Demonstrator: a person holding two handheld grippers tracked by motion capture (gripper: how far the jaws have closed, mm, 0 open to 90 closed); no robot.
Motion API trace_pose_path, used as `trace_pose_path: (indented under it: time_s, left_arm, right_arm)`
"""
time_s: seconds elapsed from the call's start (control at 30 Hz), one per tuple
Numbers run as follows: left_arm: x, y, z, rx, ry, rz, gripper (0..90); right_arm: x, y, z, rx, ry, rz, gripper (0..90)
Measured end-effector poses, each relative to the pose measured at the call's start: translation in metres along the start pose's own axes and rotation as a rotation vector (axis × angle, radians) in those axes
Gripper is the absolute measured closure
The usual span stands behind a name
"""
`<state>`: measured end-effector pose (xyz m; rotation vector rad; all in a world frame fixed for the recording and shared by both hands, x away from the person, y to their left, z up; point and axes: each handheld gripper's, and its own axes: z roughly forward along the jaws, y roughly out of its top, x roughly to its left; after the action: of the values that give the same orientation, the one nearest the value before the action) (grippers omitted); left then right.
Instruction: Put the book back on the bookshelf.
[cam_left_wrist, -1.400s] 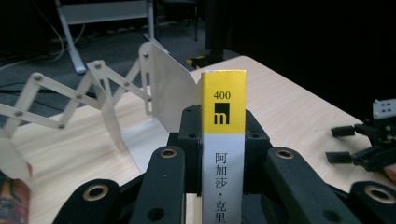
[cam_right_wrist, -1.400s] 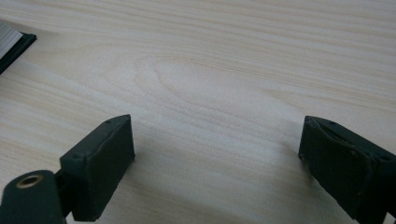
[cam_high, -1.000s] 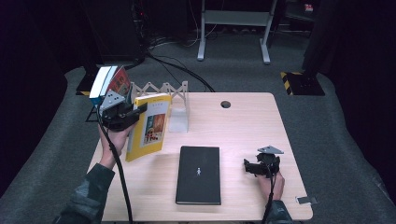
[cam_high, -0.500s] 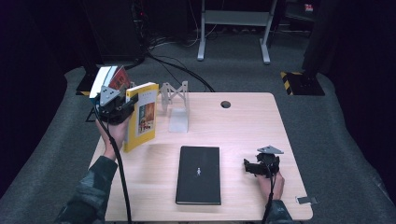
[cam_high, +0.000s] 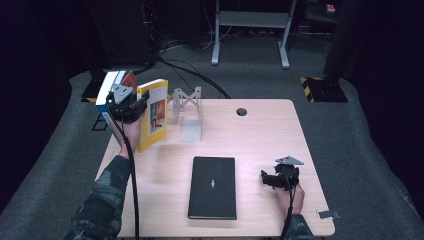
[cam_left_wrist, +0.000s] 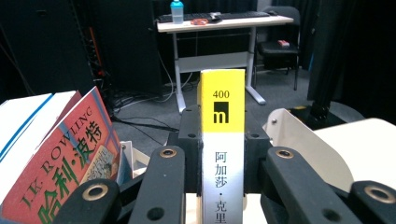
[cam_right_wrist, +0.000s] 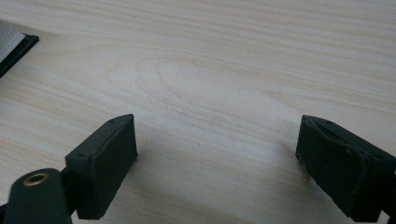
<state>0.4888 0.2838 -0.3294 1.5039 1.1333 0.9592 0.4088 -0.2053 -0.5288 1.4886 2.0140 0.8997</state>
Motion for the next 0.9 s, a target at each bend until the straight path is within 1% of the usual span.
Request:
trace_pose_path:
  time_s: [0.07, 0.1, 0.13, 0.17, 0.2, 0.3, 0.33, 0.37, 0.4, 0.47, 0.57, 0.63, 0.67, 0.73, 0.9]
  left_arm:
    - [0.000, -0.002, 0.004, 0.007, 0.006, -0.004, 75.9]
    - [0.000, -0.002, 0.006, 0.011, 0.007, -0.002, 75.9]
    - [0.000, -0.003, 0.008, 0.010, 0.009, -0.003, 75.9]
    - [0.000, -0.003, 0.008, 0.010, 0.009, -0.003, 75.9]
    - [0.000, -0.003, 0.011, 0.013, 0.013, -0.007, 75.9]
    - [0.000, -0.002, 0.013, 0.014, 0.015, -0.006, 75.9]
    - [0.000, -0.001, 0.016, 0.012, 0.019, 0.005, 75.9]
    - [-0.001, -0.001, 0.018, 0.003, 0.024, -0.003, 75.9]
    - [-0.001, 0.000, 0.019, 0.003, 0.021, -0.004, 75.9]
    - [-0.001, 0.001, 0.020, 0.001, 0.024, -0.009, 75.9]
    - [0.000, 0.002, 0.024, -0.002, 0.028, -0.012, 75.9]
    - [0.001, 0.002, 0.026, 0.001, 0.034, -0.012, 75.9]
    - [0.001, 0.002, 0.027, 0.001, 0.038, -0.015, 75.9]
    - [0.003, 0.002, 0.029, 0.006, 0.045, -0.007, 75.9]
    - [0.009, -0.001, 0.035, -0.007, 0.069, -0.019, 75.9]
  right_arm:
    - [0.000, 0.000, 0.000, 0.000, 0.000, 0.001, 11.7]
    - [0.001, 0.000, 0.000, -0.005, -0.002, 0.014, 11.8]
    - [0.001, 0.000, 0.001, -0.005, -0.003, 0.015, 11.8]
    - [0.001, 0.000, 0.001, -0.005, -0.003, 0.015, 11.8]
    - [0.000, 0.000, 0.000, 0.000, 0.001, -0.001, 12.0]
    - [0.000, 0.000, 0.000, -0.001, 0.000, 0.002, 12.0]
    - [0.000, 0.000, 0.000, -0.001, 0.000, 0.003, 12.0]
    - [0.000, 0.000, 0.000, -0.001, 0.001, 0.000, 12.0]
    - [0.000, 0.000, 0.000, -0.003, 0.001, 0.008, 12.0]
    - [0.000, 0.000, 0.000, -0.001, 0.000, 0.000, 12.0]
    - [0.000, 0.000, 0.000, -0.002, 0.001, 0.004, 12.1]
    - [0.001, 0.000, 0.000, -0.005, -0.001, 0.012, 12.1]
    - [0.000, 0.000, 0.000, -0.001, 0.001, -0.001, 12.1]
    - [0.001, 0.000, 0.000, -0.005, 0.000, 0.012, 12.1]
    - [0.001, 0.000, 0.001, -0.006, -0.002, 0.014, 12.4]
